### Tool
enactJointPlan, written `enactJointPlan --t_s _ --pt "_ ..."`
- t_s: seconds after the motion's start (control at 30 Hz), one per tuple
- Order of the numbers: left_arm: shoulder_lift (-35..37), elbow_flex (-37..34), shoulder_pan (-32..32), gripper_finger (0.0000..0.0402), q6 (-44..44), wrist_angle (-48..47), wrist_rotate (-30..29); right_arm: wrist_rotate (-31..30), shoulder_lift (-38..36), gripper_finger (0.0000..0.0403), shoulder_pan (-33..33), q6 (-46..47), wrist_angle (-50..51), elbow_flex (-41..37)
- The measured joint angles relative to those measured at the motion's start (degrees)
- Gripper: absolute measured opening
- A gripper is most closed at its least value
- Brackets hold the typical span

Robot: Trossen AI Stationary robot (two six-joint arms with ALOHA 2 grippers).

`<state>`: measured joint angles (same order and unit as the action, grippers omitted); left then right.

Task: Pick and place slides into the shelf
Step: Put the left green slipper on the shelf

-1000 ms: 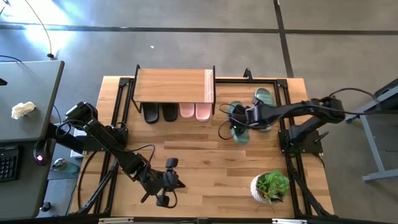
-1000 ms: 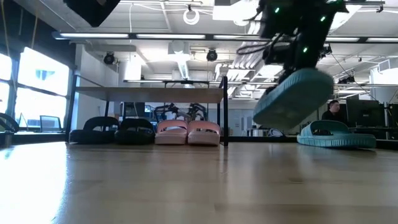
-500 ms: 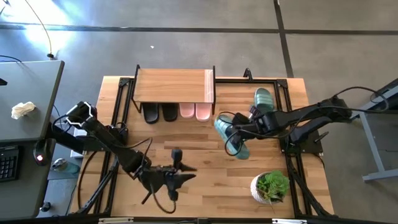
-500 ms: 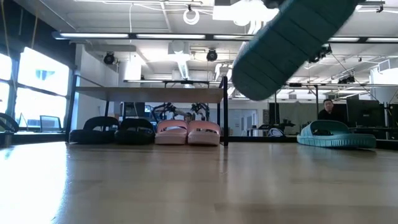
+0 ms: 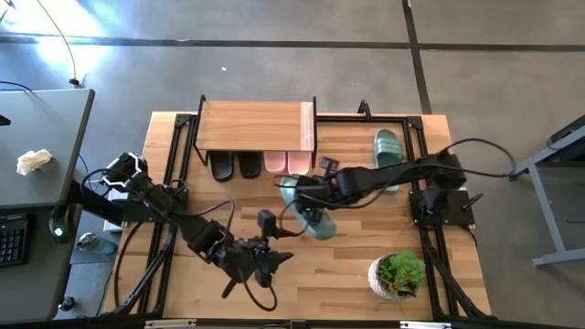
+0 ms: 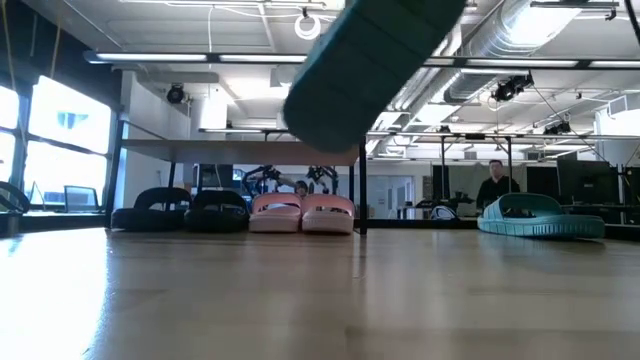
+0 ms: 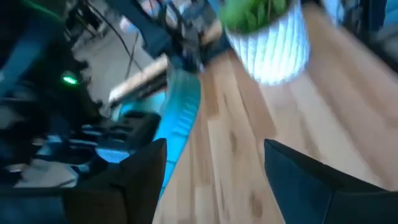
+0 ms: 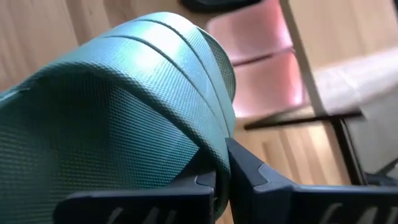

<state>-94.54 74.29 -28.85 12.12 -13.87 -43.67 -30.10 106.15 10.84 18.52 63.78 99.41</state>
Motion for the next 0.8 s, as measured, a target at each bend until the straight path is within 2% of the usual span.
enactJointPlan --t_s 0.27,0.47,0.8 --pt "-5.3 0.0 -0.4 0.0243 -0.1 -1.9 -5.6 3.1 7.4 0.0 -0.7 -1.2 -0.5 8.5" --pt "-6.5 -0.1 -1.3 0.0238 0.3 -0.5 -9.4 3.8 8.4 0.0 -1.1 -0.8 0.0 8.4" --pt "-6.4 0.0 -1.2 0.0257 1.2 0.8 -9.1 6.5 8.6 0.0 -1.0 -3.9 -3.6 8.4"
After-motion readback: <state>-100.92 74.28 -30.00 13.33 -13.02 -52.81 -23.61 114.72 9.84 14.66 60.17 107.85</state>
